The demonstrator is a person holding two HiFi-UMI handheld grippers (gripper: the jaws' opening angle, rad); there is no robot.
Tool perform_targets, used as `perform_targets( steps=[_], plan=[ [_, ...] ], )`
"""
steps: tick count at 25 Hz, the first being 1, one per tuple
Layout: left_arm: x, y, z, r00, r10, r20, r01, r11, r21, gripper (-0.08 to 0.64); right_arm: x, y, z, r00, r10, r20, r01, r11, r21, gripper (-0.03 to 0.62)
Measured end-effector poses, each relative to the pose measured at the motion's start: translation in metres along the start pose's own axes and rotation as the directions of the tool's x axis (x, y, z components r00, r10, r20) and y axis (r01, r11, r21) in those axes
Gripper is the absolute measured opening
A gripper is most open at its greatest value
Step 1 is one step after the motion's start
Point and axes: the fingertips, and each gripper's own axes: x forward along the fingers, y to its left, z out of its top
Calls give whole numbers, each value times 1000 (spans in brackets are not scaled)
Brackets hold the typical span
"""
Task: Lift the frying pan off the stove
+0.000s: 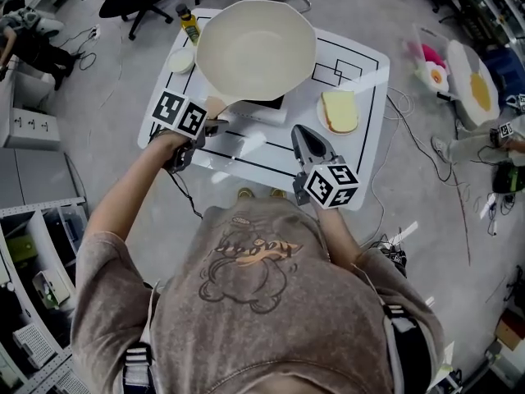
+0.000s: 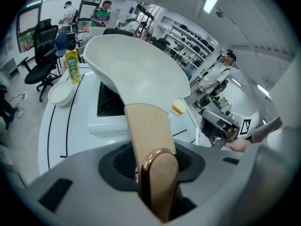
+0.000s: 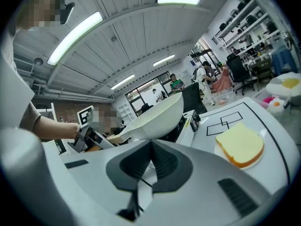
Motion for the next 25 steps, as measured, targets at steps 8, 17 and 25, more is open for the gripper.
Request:
perform_targets(
  steps=[8,17,25],
  plan=[
    [9,-2,-6,999,34,-13,-33,997,64,106,-6,-3,5,999,-28,16,29,1000,-10,-9],
    [9,0,-5,998,57,41,-61,994,86,99,-18,0,-2,998,-62,17,62,998,-8,-9],
    [12,-4,-6,995,81,63,-85,994,66,98,-30,-7,-2,995,-95,24,95,995,-11,-9]
  ],
)
